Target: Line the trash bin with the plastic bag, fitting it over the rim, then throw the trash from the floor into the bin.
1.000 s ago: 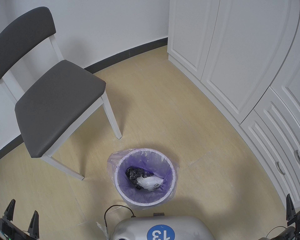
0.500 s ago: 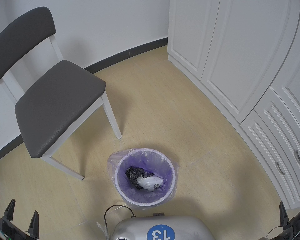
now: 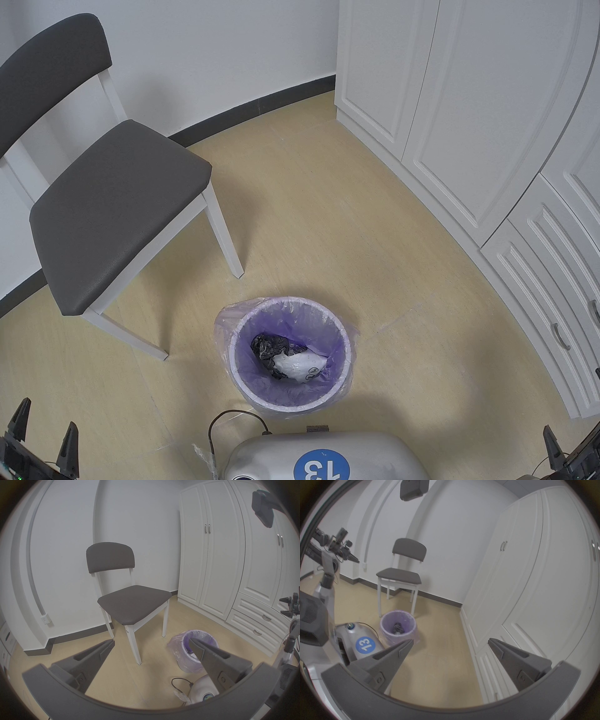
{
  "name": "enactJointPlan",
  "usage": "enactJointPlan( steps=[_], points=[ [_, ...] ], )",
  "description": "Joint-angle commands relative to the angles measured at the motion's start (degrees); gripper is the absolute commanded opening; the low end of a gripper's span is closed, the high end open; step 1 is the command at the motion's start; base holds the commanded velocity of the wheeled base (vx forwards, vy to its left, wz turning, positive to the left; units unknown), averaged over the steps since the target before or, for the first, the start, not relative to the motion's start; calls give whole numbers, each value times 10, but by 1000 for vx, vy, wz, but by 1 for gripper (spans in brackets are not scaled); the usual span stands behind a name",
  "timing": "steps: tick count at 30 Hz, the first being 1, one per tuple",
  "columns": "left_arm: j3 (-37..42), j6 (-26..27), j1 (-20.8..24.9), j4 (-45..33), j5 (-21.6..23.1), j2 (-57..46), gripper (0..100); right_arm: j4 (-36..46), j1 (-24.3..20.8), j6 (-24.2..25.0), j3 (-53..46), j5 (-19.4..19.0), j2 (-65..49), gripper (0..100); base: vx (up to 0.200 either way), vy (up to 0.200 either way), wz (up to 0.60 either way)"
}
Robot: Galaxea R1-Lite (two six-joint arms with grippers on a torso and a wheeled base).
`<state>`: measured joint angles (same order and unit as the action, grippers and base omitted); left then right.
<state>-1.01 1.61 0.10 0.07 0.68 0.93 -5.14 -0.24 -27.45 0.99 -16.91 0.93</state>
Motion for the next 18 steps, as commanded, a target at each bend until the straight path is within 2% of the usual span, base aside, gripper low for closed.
enactJointPlan(
  steps=[1,2,5,9,13,18],
  points=[
    [10,9,0,0,5,-9,100,7,1,84,-10,6,-8,100,0,0,0],
    [10,10,0,0,6,-9,100,8,0,109,-10,18,-8,100,0,0,0],
    [10,10,0,0,6,-9,100,15,0,187,-10,101,-8,100,0,0,0],
    [10,10,0,0,6,-9,100,52,1,257,-9,170,-8,100,0,0,0],
    [10,10,0,0,6,-9,100,51,1,297,-9,198,-8,100,0,0,0],
    [10,7,0,0,5,-9,100,51,0,297,-10,195,-8,100,0,0,0]
  ],
)
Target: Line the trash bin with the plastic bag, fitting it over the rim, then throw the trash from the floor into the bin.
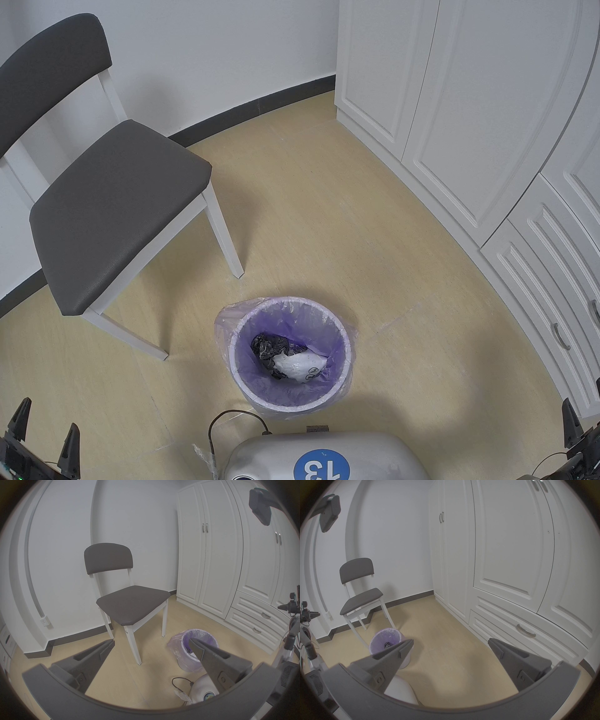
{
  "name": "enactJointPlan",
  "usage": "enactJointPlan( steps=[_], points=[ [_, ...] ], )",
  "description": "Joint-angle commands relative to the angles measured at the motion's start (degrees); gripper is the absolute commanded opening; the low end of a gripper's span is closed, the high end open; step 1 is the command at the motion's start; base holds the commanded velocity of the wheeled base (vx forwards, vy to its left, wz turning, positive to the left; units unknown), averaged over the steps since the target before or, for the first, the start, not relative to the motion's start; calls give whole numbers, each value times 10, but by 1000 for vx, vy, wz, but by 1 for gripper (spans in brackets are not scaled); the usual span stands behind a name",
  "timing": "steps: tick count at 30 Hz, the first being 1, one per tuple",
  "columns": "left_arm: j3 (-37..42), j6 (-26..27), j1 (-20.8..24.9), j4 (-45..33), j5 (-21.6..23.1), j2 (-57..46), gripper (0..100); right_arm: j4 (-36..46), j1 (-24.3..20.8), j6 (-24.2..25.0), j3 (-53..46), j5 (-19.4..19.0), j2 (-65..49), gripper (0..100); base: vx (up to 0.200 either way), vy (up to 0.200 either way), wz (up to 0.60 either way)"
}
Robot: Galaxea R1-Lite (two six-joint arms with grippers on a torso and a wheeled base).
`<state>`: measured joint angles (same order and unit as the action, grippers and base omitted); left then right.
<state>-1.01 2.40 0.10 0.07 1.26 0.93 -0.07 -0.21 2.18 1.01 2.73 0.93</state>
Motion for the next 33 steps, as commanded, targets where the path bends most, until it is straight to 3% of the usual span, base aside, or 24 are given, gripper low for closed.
enactJointPlan(
  steps=[1,9,13,26,33],
  points=[
    [10,-3,0,0,-1,-9,100,0,-1,1,-10,-1,-8,100,0,0,0],
    [10,-13,0,-2,2,-8,100,1,-1,-23,-10,-10,-8,100,0,0,0],
    [10,-21,0,-1,-1,-9,100,0,-1,-3,-10,-2,-8,100,0,0,0],
    [10,-21,0,-1,0,-9,100,0,-1,-18,-10,-9,-8,100,0,0,0],
    [10,-21,0,-1,0,-9,100,-2,-1,7,-10,1,-8,100,0,0,0]
  ],
)
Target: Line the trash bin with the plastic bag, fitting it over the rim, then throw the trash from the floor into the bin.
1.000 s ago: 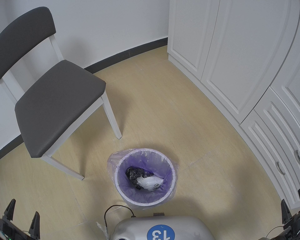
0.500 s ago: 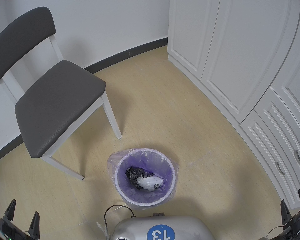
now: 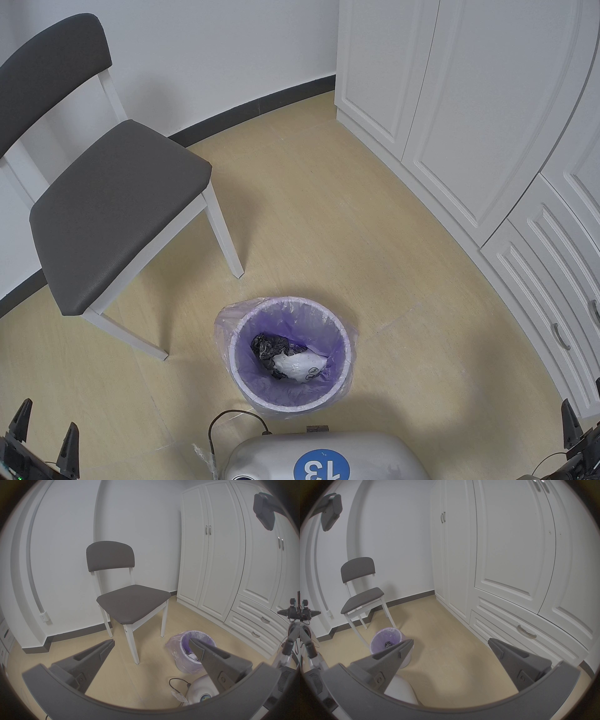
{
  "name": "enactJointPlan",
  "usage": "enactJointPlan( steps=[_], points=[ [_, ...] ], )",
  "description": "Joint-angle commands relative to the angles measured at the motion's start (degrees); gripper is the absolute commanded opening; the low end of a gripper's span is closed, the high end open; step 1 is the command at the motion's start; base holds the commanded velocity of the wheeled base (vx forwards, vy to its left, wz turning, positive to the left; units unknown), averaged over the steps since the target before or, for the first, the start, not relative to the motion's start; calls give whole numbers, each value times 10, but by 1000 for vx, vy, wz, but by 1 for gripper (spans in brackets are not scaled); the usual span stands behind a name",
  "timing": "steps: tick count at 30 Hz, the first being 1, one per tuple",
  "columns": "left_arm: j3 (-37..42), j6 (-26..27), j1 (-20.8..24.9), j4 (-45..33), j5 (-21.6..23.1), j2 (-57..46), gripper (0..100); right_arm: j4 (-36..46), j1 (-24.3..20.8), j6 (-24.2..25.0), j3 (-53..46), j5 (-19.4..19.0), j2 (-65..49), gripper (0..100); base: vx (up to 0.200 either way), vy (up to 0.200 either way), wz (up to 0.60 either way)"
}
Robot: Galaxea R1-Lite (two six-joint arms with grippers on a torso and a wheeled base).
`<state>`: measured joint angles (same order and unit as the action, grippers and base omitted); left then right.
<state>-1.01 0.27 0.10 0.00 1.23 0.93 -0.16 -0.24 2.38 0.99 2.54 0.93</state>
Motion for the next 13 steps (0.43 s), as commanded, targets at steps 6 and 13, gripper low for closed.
enactJointPlan(
  steps=[6,13],
  points=[
    [10,0,0,0,0,-9,100,-1,0,-2,-10,-3,-8,100,0,0,0],
    [10,0,0,0,0,-9,100,-2,0,3,-10,4,-8,100,0,0,0]
  ],
)
